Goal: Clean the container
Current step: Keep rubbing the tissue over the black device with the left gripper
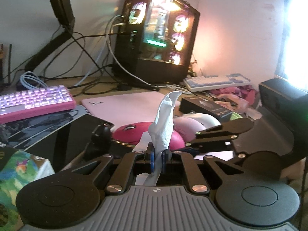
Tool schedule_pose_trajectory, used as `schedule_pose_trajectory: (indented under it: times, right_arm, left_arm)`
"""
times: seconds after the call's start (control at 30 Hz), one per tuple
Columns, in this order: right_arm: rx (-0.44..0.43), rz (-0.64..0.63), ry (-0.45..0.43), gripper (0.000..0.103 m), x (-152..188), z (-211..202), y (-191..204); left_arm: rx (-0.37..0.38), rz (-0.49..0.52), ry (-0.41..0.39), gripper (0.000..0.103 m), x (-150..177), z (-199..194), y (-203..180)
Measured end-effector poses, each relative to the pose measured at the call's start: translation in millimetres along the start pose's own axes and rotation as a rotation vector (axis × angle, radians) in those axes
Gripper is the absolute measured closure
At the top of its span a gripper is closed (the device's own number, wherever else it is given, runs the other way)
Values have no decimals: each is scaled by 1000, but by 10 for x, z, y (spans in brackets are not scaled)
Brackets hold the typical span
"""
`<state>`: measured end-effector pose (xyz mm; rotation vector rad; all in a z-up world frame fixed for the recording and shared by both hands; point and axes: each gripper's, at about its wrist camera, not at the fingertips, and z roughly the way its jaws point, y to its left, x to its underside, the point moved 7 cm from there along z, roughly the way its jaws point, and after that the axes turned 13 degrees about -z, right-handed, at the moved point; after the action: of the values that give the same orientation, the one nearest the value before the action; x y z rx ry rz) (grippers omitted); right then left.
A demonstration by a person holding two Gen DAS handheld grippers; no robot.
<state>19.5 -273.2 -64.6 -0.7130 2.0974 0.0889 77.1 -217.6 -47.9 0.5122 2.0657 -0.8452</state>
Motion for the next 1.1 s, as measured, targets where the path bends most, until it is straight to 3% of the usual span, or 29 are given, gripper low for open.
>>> schedule_pose_trajectory:
  times: [0.23, 0.77, 1.1]
  right_arm:
    - [1, -1, 0, 64, -3, 4, 31]
    - [0, 0, 0, 64, -14, 8, 123]
    - [1, -1, 0, 64, -11, 7, 91]
  left_arm:
    - [0, 15, 2, 92, -3, -10, -27]
    - [130, 47, 56, 92, 109, 10, -199]
    - [89, 31, 39, 92, 78, 21, -128]
